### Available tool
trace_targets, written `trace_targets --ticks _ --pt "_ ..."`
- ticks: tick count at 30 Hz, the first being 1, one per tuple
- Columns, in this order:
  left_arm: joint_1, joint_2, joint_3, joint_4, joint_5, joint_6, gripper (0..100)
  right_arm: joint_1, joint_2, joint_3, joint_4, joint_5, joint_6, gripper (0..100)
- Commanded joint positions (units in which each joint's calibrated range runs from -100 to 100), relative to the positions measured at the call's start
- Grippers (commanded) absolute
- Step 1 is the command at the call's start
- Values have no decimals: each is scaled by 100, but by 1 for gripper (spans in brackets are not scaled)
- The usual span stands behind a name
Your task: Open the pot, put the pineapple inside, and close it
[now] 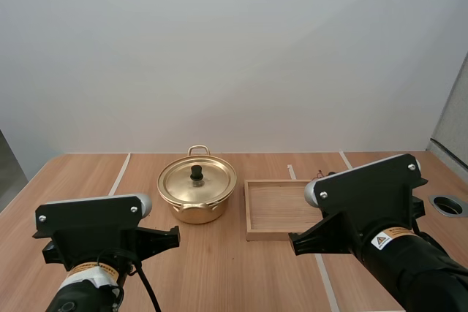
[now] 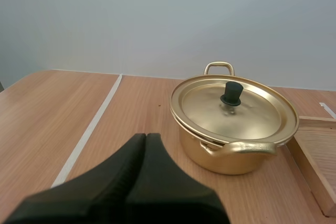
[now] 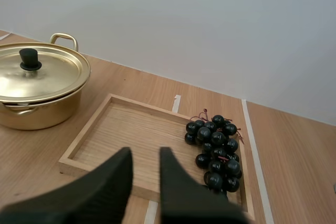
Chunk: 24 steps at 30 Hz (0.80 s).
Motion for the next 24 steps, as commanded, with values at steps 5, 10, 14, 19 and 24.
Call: trace_targets --ticks 5,10,14,19,24 --pt "8 -30 0 -6 -52 5 0 37 -222 -46 -83 -332 358 0" --pt "8 -30 0 -6 -103 5 0 173 -313 -30 -565 -420 1125 0" --pt "8 -30 0 -6 -173 5 0 291 -313 143 -688 -579 1564 0" --pt "8 -30 0 -6 -173 5 0 386 -313 534 -731 -1319 1559 0" --pt "8 -30 0 -6 -173 5 0 387 -313 1408 -757 -1938 1559 0"
